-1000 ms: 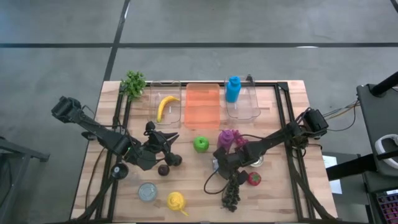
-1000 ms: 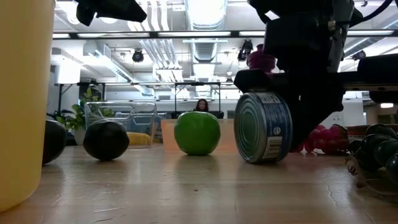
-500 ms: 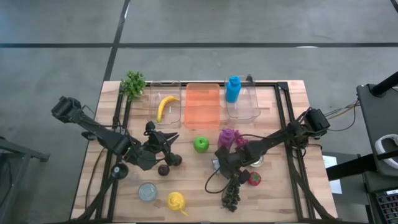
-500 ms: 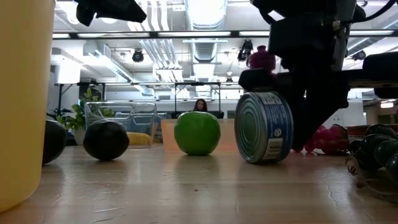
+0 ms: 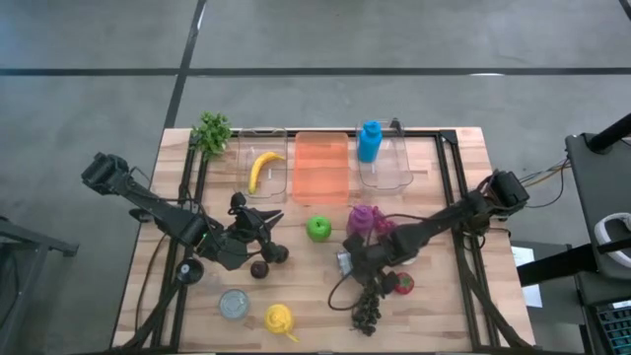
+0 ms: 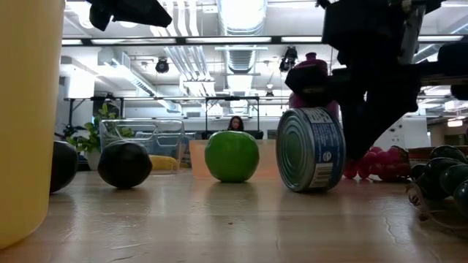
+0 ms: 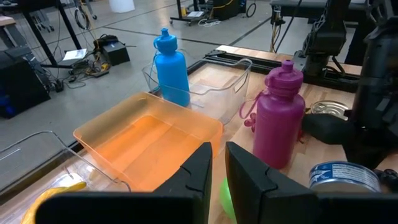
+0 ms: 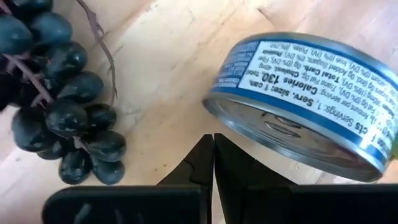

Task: Pick & Place Food Item
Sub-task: Put the blue tuna can into the orange bin

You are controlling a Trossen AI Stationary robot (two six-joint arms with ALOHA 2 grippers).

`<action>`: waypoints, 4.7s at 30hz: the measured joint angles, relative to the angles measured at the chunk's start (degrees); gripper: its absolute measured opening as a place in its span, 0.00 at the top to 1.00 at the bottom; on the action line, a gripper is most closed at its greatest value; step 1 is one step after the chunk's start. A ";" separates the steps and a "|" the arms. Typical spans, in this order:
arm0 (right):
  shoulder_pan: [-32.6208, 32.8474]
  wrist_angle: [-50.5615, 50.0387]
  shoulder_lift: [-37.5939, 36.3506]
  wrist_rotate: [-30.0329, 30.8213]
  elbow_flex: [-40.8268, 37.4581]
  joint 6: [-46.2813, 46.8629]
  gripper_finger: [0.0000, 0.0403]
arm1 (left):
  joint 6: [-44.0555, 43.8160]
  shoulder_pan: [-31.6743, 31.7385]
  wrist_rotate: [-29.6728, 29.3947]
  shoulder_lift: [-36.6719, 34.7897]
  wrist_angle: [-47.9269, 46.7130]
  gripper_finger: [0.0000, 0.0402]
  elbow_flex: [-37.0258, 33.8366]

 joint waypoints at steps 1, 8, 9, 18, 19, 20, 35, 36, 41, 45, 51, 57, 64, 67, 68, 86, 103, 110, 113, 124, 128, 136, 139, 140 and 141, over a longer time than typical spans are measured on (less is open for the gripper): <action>0.24 -0.18 -0.23 0.02 0.06 0.29 0.98 | 0.00 0.02 0.00 0.00 0.02 0.88 0.00; 1.68 -1.48 -2.72 0.00 0.09 2.23 0.98 | 0.00 0.00 0.00 0.00 -0.02 0.88 0.00; 1.81 -1.84 -3.20 0.03 0.09 3.02 0.98 | 0.00 0.00 0.00 0.00 -0.06 0.88 0.00; 4.09 -5.29 -8.58 6.26 0.09 10.97 0.98 | -0.09 0.00 0.00 0.00 -0.39 0.88 0.00; 4.46 -6.02 -9.09 7.19 0.09 12.56 0.98 | -0.09 0.01 0.00 0.00 -0.40 0.88 0.00; 4.65 -6.83 -9.47 7.77 0.09 14.27 0.98 | -0.09 0.01 -0.02 0.00 -0.40 0.88 0.00; 6.14 -11.16 -13.90 12.02 0.09 24.04 0.98 | -0.55 0.02 1.68 0.00 -0.60 0.88 0.00; 6.13 -11.25 -14.24 12.01 0.09 24.04 0.98 | -0.55 0.00 1.68 0.00 -0.60 0.88 0.00; 6.10 -11.49 -15.96 14.46 0.09 24.23 0.98 | -0.57 0.00 1.68 0.00 -0.60 0.88 -0.04; 6.08 -11.60 -17.86 20.63 0.09 27.71 0.98 | -0.57 0.00 1.68 0.00 -0.59 0.88 -0.04; 6.36 -11.97 -18.69 24.28 0.09 35.60 0.98 | -0.72 0.00 2.47 0.00 -0.60 0.88 -0.04; 7.29 -12.00 -15.66 24.04 1.39 40.05 0.98 | -1.51 0.01 4.40 0.17 -0.54 0.88 -0.04; 10.62 -15.44 -11.45 23.99 9.35 44.41 0.98 | -1.92 -0.02 12.31 0.20 -0.76 0.88 -0.07; 11.45 -18.52 -9.46 24.01 12.85 49.38 0.98 | -1.84 -0.02 13.41 0.20 -0.76 0.88 -0.07; 11.51 -19.16 -8.82 24.15 13.90 51.28 0.98 | -1.84 -0.02 13.49 0.20 -0.76 0.88 -0.07; 12.61 -26.95 -2.74 25.04 21.86 82.58 0.98 | -3.09 -0.02 15.02 0.22 -0.82 0.88 -0.07; 12.23 -26.82 -2.73 21.79 21.81 78.20 0.71 | 5.65 0.02 16.52 0.22 -0.71 0.88 -0.04; 11.76 -26.78 -2.73 21.81 21.81 77.79 0.55 | 7.45 0.01 16.52 0.22 -0.78 0.88 -0.04; 11.78 -26.72 -2.73 21.83 21.81 77.98 0.50 | 7.44 0.00 16.52 0.22 -0.80 0.88 -0.04; 11.82 -26.13 -2.73 21.83 21.81 77.96 0.48 | 7.43 0.02 16.52 0.22 -0.82 0.88 -0.04; 11.82 -26.04 -2.73 22.01 21.81 78.00 0.49 | 7.43 0.02 16.52 0.22 -0.82 0.88 -0.02; 11.82 -23.22 -2.43 24.20 21.66 87.82 0.50 | 7.41 0.02 16.52 0.22 -0.82 0.88 0.00; 11.56 -23.31 -1.00 25.66 21.66 89.54 0.49 | 7.41 0.00 16.52 0.22 -0.82 0.88 0.00; 11.27 -23.20 -0.24 25.59 21.66 90.31 0.50 | 7.41 0.02 16.52 0.22 -0.86 0.88 0.00; 11.02 -23.30 0.34 25.49 21.66 90.74 0.50 | 7.41 0.02 16.52 0.22 -0.89 0.88 0.00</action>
